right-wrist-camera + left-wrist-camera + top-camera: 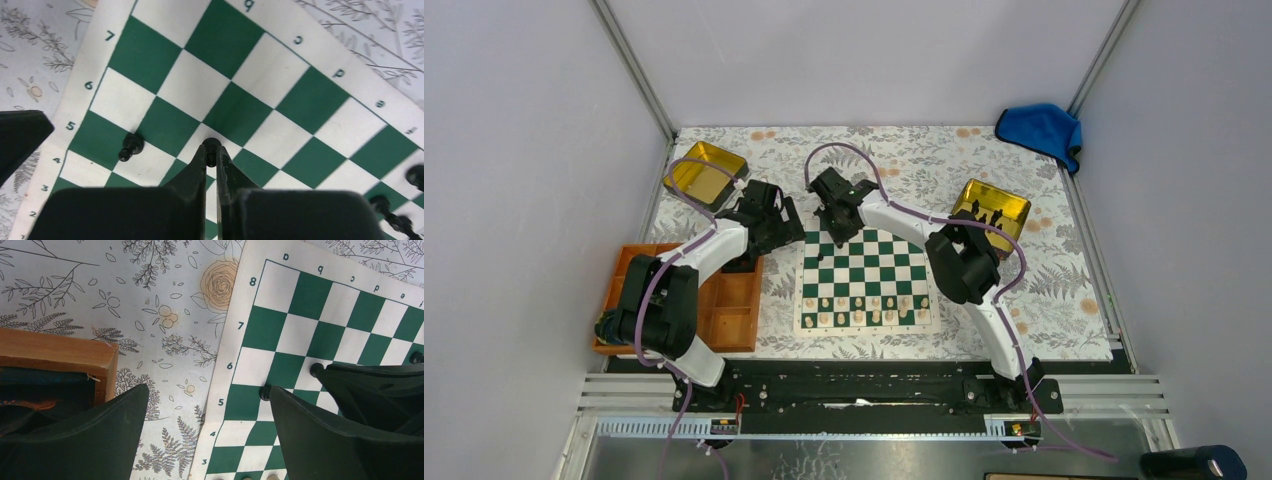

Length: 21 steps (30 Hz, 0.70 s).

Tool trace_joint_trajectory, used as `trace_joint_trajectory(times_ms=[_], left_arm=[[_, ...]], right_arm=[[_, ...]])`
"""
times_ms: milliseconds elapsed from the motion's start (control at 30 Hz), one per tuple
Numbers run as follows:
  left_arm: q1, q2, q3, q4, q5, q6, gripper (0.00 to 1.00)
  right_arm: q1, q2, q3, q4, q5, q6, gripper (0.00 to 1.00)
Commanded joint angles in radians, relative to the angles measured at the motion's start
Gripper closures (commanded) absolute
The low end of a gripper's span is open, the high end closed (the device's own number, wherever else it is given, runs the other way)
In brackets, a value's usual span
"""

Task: Set up the chess pieces on the board
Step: Pick up the chess piece from the chessboard, then place the chess piece on the chessboard.

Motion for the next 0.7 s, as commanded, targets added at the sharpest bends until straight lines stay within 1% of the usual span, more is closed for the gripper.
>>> trace_joint_trajectory(times_ms=[0,400,667], left_arm=[[0.006,0.008,0.014,0.035,0.004,0.002,0.01],[0.006,0.012,0.011,0.034,0.002,0.004,0.01],[0.006,0.011,0.006,0.033,0.001,0.004,0.01]], right_arm=[[-0.01,-0.095,0.029,-0.026,0.1,-0.012,0.97],[-0.108,-0.135,-0.079,-0.023,0.166,0.043,0.98],[-0.139,-0.142,-0.122,-0.015,0.184,0.059,0.98]])
